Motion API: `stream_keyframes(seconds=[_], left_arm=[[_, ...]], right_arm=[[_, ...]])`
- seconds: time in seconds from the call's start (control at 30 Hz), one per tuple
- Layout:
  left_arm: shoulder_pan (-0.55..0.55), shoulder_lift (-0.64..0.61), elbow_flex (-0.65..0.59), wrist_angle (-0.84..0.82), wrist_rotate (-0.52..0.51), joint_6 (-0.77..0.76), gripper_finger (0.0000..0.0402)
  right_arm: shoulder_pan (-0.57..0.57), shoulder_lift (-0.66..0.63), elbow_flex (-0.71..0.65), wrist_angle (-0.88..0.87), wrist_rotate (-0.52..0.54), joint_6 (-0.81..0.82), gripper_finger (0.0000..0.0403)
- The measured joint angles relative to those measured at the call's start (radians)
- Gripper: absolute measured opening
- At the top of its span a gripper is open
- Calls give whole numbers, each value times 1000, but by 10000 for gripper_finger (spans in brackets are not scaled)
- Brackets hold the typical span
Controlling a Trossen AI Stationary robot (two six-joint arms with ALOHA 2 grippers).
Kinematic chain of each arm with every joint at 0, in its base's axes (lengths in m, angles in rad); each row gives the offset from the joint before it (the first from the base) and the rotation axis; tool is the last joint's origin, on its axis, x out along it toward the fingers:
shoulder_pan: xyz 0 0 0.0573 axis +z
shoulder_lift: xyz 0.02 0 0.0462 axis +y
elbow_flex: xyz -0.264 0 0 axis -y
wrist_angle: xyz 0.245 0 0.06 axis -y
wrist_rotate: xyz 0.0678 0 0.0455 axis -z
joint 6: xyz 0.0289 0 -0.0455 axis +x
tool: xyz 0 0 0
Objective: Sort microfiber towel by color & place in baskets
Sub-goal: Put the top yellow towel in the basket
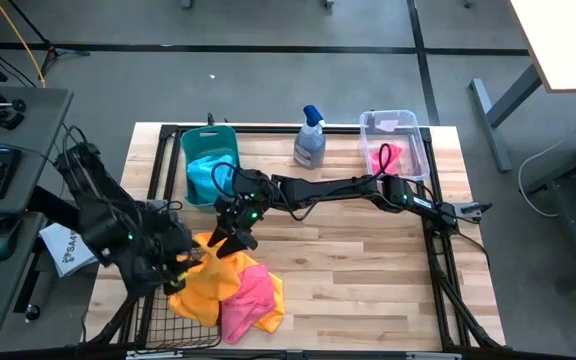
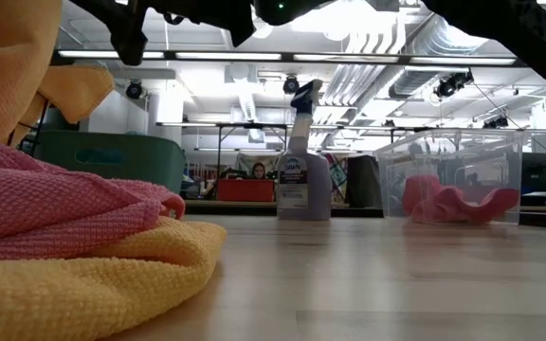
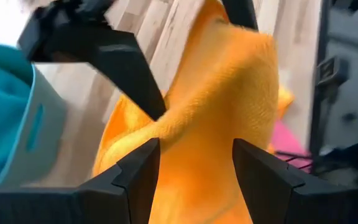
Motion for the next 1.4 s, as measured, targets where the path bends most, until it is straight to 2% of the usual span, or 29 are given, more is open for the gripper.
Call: stream_keyframes(seconds=[0.2,0.43,0.57,0.67,0.9,1.07,1.23,1.4], left_arm=[[13,72,0,-29,-2,179,191],[14,72,0,-137,89,127,191],[9,39,0,-187,20,106,191],[10,25,1,-177,-18,159,191],[16,25,1,-162,3,305,191],[55,25,1,-126,-30,319,191],[87,29,1,-66,4,426,191],[112,29,1,-58,10,441,191]], right_arm=[[0,0,0,0,-4,14,305],[3,0,0,0,-4,18,305],[3,0,0,0,-4,18,305],[3,0,0,0,-4,18,305],[3,0,0,0,-3,18,305],[3,0,0,0,-3,18,304],[3,0,0,0,-3,18,304],[3,-1,0,0,-3,18,304]])
